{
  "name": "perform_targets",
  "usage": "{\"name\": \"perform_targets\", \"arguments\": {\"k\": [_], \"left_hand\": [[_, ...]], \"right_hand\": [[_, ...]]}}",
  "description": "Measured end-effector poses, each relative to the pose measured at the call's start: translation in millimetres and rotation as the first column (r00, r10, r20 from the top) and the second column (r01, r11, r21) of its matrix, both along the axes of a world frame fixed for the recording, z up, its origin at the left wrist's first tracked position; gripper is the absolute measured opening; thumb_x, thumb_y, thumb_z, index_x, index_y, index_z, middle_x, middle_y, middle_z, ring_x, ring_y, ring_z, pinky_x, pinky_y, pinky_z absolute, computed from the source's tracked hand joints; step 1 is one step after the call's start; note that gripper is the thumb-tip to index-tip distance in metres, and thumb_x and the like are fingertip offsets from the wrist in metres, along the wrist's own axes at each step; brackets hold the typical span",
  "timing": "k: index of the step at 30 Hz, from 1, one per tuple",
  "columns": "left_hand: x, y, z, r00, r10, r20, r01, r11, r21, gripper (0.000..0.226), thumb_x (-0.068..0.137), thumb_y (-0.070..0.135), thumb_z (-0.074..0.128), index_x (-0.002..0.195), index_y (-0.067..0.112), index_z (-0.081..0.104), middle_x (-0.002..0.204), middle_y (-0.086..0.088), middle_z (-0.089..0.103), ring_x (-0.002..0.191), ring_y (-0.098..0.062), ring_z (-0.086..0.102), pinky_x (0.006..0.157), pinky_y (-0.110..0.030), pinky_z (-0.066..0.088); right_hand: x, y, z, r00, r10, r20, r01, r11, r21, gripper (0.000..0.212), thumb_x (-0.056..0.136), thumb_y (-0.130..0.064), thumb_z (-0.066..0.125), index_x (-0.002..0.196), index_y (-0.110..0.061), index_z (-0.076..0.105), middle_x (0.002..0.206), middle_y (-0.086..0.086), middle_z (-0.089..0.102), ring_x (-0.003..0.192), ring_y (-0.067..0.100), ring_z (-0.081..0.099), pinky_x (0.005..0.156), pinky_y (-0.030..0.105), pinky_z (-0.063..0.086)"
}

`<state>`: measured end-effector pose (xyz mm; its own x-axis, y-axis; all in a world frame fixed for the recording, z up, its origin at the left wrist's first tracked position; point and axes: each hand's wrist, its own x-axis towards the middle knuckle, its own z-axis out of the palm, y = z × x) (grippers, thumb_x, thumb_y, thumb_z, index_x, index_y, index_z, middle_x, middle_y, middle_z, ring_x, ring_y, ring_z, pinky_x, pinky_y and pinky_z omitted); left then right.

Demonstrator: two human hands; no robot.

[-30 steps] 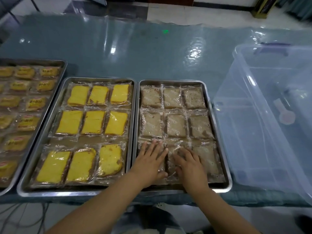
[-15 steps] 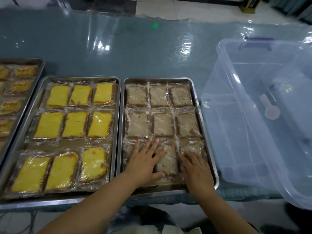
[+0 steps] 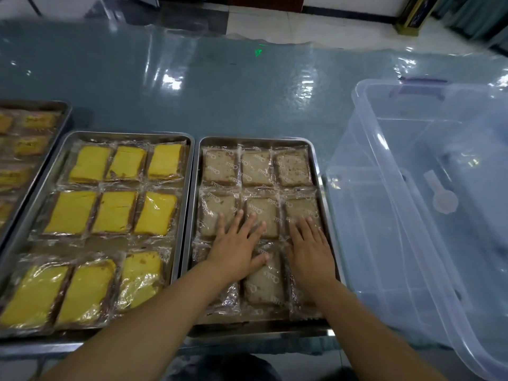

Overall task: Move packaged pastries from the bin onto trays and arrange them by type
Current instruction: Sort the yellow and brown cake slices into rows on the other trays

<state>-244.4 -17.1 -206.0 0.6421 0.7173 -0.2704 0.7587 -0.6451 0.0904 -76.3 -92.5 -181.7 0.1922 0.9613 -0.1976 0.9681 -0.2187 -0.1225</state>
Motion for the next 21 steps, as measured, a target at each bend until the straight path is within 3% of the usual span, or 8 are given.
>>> {"name": "perform_targets", "arguments": {"k": [4, 7, 12, 17, 21], "left_hand": [[-0.5, -2.5, 0.0, 1.0, -0.006, -0.006, 0.006, 1.0, 0.011, 0.075, 0.085, 0.072, 0.007, 0.145, 0.033, -0.013, 0.154, 0.0, -0.02, 0.135, -0.027, -0.028, 0.098, -0.057, -0.031], [-0.8, -1.4, 1.4, 1.0, -0.003, -0.007, 0.003, 1.0, 0.012, 0.074, 0.083, 0.071, 0.004, 0.144, 0.034, -0.016, 0.155, -0.001, -0.018, 0.137, -0.027, -0.026, 0.1, -0.058, -0.028], [-18.5, -1.7, 3.0, 0.996, 0.078, 0.043, -0.081, 0.995, 0.058, 0.071, 0.087, 0.064, 0.009, 0.146, 0.03, -0.011, 0.158, -0.004, -0.009, 0.141, -0.022, -0.021, 0.108, -0.054, -0.022], [-70.7, 2.9, 13.1, 0.98, 0.189, 0.064, -0.195, 0.973, 0.125, 0.068, 0.092, 0.057, 0.024, 0.149, 0.029, 0.0, 0.158, -0.004, 0.003, 0.144, -0.022, -0.008, 0.105, -0.046, -0.027], [-136.4, 2.4, 25.6, 0.926, 0.354, 0.134, -0.369, 0.923, 0.107, 0.065, 0.096, 0.049, 0.031, 0.15, 0.028, 0.003, 0.158, -0.002, 0.006, 0.144, -0.021, 0.0, 0.113, -0.046, -0.01]], "right_hand": [[0.4, -2.9, -3.1, 1.0, -0.006, 0.013, 0.006, 1.0, -0.001, 0.055, 0.1, -0.04, 0.02, 0.15, -0.018, 0.011, 0.159, 0.005, 0.005, 0.146, 0.02, -0.005, 0.118, 0.035, -0.002], [-5.4, 5.3, 0.9, 0.999, -0.032, -0.029, 0.035, 0.996, 0.087, 0.053, 0.099, -0.036, 0.03, 0.147, -0.017, 0.024, 0.157, 0.007, 0.018, 0.145, 0.022, 0.007, 0.116, 0.036, 0.003], [-34.0, 25.6, 2.1, 0.983, 0.132, -0.129, -0.108, 0.978, 0.18, 0.044, 0.097, -0.027, 0.042, 0.14, -0.019, 0.04, 0.15, 0.007, 0.033, 0.143, 0.023, 0.02, 0.115, 0.036, 0.007], [-82.3, 38.6, 6.4, 0.959, 0.236, -0.156, -0.205, 0.96, 0.191, 0.042, 0.095, -0.026, 0.046, 0.136, -0.017, 0.046, 0.146, 0.009, 0.04, 0.138, 0.026, 0.03, 0.115, 0.041, 0.017], [-123.5, 47.8, 17.4, 0.925, 0.349, -0.153, -0.306, 0.92, 0.246, 0.039, 0.088, -0.022, 0.057, 0.126, -0.015, 0.054, 0.134, 0.012, 0.051, 0.126, 0.03, 0.044, 0.107, 0.046, 0.033]]}}
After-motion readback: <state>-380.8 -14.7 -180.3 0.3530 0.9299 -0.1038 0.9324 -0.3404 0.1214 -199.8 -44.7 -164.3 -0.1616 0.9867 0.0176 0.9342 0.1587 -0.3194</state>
